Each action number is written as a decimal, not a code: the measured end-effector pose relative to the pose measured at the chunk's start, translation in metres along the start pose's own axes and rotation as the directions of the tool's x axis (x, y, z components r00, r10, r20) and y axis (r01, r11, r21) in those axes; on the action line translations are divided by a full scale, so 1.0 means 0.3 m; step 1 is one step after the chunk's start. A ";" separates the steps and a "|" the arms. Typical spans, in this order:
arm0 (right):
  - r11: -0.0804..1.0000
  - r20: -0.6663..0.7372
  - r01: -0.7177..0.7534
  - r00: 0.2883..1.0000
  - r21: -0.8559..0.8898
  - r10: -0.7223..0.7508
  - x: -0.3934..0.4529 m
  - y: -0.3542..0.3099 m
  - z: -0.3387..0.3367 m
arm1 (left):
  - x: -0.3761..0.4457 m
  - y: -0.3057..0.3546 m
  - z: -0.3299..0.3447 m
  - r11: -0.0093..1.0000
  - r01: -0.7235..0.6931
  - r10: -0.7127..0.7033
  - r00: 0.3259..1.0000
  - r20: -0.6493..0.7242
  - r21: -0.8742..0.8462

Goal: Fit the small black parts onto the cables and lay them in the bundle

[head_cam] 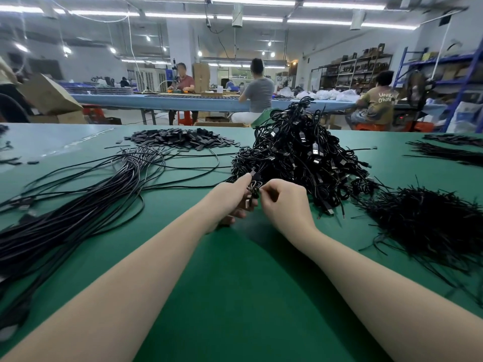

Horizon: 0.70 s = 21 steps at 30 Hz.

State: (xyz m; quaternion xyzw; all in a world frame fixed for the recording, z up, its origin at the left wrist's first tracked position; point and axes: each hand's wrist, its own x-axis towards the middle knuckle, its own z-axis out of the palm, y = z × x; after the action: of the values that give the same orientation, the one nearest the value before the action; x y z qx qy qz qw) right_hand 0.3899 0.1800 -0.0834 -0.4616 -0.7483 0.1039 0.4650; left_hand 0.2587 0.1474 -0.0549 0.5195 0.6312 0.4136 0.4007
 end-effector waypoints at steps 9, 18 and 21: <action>0.992 -0.071 0.101 0.993 0.078 -0.096 -0.009 -0.021 -0.004 | -0.016 -0.005 -0.019 0.891 -0.431 0.425 0.902 -0.075 -0.144; 0.992 -0.025 0.122 0.992 -0.026 -0.122 -0.027 -0.042 0.005 | 0.008 -0.010 -0.021 0.937 -0.313 0.296 0.947 -0.126 -0.152; 0.989 -0.005 0.136 0.991 -0.066 -0.136 -0.025 -0.040 -0.002 | 0.015 -0.023 -0.036 0.934 -0.270 0.265 0.963 -0.051 -0.234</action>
State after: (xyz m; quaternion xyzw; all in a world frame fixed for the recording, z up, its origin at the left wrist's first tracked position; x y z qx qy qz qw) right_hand 0.3842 0.1673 -0.0805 -0.4249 -0.7788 0.0451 0.4592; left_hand 0.2459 0.1497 -0.0580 0.5448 0.5039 0.5420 0.3944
